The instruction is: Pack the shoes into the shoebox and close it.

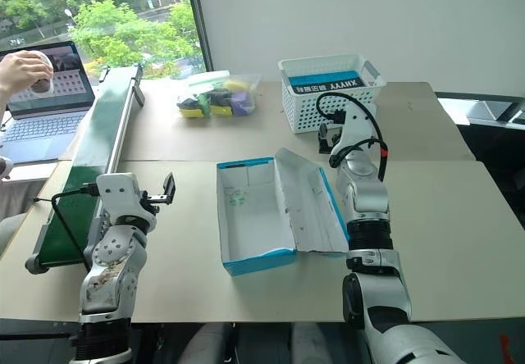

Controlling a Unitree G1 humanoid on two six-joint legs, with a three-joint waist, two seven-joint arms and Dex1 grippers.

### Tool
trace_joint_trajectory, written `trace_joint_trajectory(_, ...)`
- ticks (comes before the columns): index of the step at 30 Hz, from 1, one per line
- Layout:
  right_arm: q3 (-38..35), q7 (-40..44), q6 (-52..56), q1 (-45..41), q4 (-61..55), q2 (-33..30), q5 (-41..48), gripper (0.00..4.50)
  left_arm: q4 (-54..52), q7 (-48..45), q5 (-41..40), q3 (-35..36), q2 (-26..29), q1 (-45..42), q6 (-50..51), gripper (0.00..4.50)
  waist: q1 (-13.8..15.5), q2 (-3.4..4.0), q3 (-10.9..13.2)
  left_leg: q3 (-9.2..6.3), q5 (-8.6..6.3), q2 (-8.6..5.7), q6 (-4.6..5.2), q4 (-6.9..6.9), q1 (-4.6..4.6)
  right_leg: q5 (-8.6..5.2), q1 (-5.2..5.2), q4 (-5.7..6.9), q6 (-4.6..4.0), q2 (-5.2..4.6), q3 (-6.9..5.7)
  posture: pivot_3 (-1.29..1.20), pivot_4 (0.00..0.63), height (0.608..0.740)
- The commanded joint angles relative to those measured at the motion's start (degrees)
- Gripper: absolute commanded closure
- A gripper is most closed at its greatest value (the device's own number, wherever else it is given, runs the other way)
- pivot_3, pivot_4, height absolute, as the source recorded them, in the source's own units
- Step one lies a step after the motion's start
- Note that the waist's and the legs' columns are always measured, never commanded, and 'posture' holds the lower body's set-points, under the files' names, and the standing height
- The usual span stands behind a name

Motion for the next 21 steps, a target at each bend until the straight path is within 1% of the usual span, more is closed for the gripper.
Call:
trace_joint_trajectory(1,1.45,1.87,1.21,0.07,-5.85,0.16,0.51,0.08,-1.95,-1.06,-0.62,0.76,1.44,-0.41,1.12,0.0,0.03,0.0,0.0,0.0,0.0,0.0,0.0,0.0,0.0,0.0,0.0,0.0,0.0,0.0,0.0,0.0,0.15,0.735)
trace_joint_trajectory(3,5.31,10.11,3.57,-1.57,-11.59,2.0,5.38,0.08,-4.7,-1.83,-1.51,3.71,3.1,2.96,2.82,0.0,-0.33,0.01,0.01,0.0,0.0,0.01,0.0,0.0,-0.02,0.0,-0.02,0.0,0.0,0.01,-0.01,0.0,0.15,0.735)
trace_joint_trajectory(4,6.56,13.71,5.19,-2.52,-14.22,2.78,7.99,0.08,-5.94,-2.01,-2.12,5.38,3.69,4.52,3.23,0.0,-1.02,0.02,0.02,0.02,0.0,0.05,0.01,-0.01,-0.02,0.0,-0.09,0.01,0.0,0.04,0.05,0.0,0.15,0.735)
trace_joint_trajectory(5,6.95,15.64,6.43,-3.02,-15.77,3.19,9.57,0.08,-6.68,-2.02,-2.53,6.28,4.02,5.36,3.5,0.0,-1.53,0.03,0.02,0.14,-0.01,0.1,0.02,-0.07,-0.04,0.01,-0.22,0.09,-0.02,0.07,0.21,0.0,0.15,0.735)
trace_joint_trajectory(7,6.98,20.23,12.15,-5.88,-20.56,5.36,17.13,0.08,-8.7,-2.85,-4.44,10.52,5.27,8.86,4.27,0.0,-1.84,0.04,0.03,0.17,-0.01,0.19,0.02,-0.09,-0.06,0.02,-0.32,0.12,-0.03,0.14,0.23,0.0,0.15,0.735)
trace_joint_trajectory(9,7.07,23.68,16.47,-7.65,-24.18,6.96,22.99,0.08,-9.4,-4.38,-5.9,13.1,6.52,11.63,4.88,0.0,-1.73,0.04,0.03,0.21,-0.01,0.32,0.02,-0.08,-0.21,0.08,-0.62,0.25,-0.13,0.2,0.27,0.0,0.15,0.735)
trace_joint_trajectory(10,8.43,26.44,18.51,-8.04,-26.06,7.42,25.62,0.08,-9.17,-4.83,-6.54,15.17,7.18,13.09,4.6,0.0,-1.52,0.05,0.03,0.2,-0.01,0.4,0.01,-0.06,-0.3,0.08,-0.78,0.4,-0.13,0.2,0.29,0.0,0.15,0.735)
trace_joint_trajectory(12,11.53,31.86,21.52,-7.87,-29.13,7.45,29.55,0.08,-8.74,-5.82,-8.28,18.86,8.25,15.24,4.6,0.0,-0.9,0.0,0.01,0.22,-0.01,0.49,0.01,-0.05,-0.28,0.08,-0.77,0.42,-0.14,0.26,0.21,0.0,0.15,0.735)
trace_joint_trajectory(13,13.62,34.59,22.42,-7.19,-30.17,6.74,30.43,0.08,-8.48,-6.38,-8.7,20.1,8.97,16.19,4.64,0.0,-0.59,-0.04,-0.02,0.2,-0.01,0.49,0.01,-0.05,-0.27,0.08,-0.73,0.39,-0.14,0.26,0.17,0.0,0.15,0.735)
trace_joint_trajectory(16,19.98,41.2,22.84,-4.74,-31.43,3.07,29.37,0.08,-8.69,-7.04,-9.35,21.93,10.36,17.5,5.13,0.0,0.31,-0.15,-0.09,0.21,-0.01,0.46,0.0,0.02,-0.24,0.08,-0.62,0.28,-0.15,0.2,0.14,0.0,0.15,0.735)
trace_joint_trajectory(18,21.79,43.54,22.72,-3.76,-31.6,1.8,29.41,0.08,-9.17,-7.18,-9.93,22.34,10.64,17.8,5.45,0.0,0.49,-0.16,-0.09,0.2,-0.01,0.43,0.0,0.1,-0.15,0.09,-0.43,0.17,-0.17,0.15,0.06,0.0,0.15,0.735)
trace_joint_trajectory(21,24.2,46.37,22.43,-2.11,-31.77,0.47,29.34,0.08,-9.81,-7.47,-10.06,22.08,10.73,18.64,6.35,0.0,0.27,-0.17,-0.09,0.23,0.0,0.47,-0.02,0.09,-0.15,0.18,-0.4,0.02,-0.19,0.17,0.06,0.0,0.15,0.735)
